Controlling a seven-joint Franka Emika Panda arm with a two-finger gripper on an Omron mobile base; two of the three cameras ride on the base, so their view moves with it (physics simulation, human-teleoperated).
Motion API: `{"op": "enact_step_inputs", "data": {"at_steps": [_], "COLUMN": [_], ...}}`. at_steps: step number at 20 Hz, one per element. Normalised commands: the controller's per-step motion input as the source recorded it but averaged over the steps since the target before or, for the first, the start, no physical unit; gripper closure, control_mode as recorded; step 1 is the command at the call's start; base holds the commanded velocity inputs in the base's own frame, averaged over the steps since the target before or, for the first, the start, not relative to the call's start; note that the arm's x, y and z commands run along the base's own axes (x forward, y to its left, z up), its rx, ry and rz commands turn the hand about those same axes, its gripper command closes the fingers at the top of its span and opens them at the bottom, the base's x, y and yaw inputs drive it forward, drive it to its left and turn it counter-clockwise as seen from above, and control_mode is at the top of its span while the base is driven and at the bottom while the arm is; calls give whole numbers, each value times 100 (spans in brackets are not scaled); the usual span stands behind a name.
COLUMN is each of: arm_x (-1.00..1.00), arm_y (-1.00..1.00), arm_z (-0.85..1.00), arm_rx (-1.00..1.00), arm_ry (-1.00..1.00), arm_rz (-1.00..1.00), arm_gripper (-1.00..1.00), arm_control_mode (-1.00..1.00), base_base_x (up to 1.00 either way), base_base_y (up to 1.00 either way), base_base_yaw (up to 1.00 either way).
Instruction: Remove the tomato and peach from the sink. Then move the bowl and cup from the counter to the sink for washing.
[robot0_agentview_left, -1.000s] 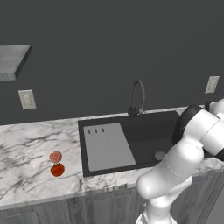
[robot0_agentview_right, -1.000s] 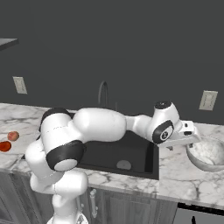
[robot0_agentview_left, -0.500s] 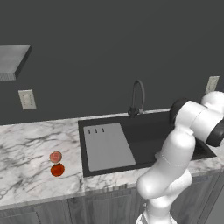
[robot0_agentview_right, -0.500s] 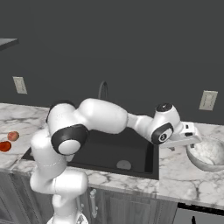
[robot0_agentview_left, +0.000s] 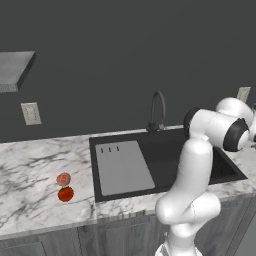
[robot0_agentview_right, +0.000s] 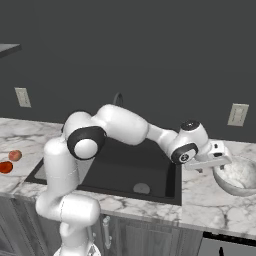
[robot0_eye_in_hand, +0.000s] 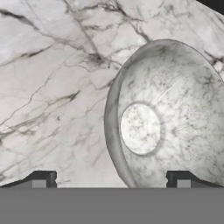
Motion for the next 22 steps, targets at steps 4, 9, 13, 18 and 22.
{"op": "enact_step_inputs", "data": {"at_steps": [4,9,13,18,22], "arm_x": [17,17,14,11,11], "arm_y": [-20,-20,-13,-6,-4], "arm_z": [-8,-7,-14,-19,-19], "arm_rx": [0,0,2,7,6], "arm_ry": [0,0,0,0,0], "arm_rz": [0,0,0,0,0], "arm_gripper": [-100,-100,-100,-100,-100], "arm_control_mode": [-100,-100,-100,-100,-100], "base_base_x": [0,0,0,0,0], "base_base_y": [0,0,0,0,0], "base_base_yaw": [0,0,0,0,0]}}
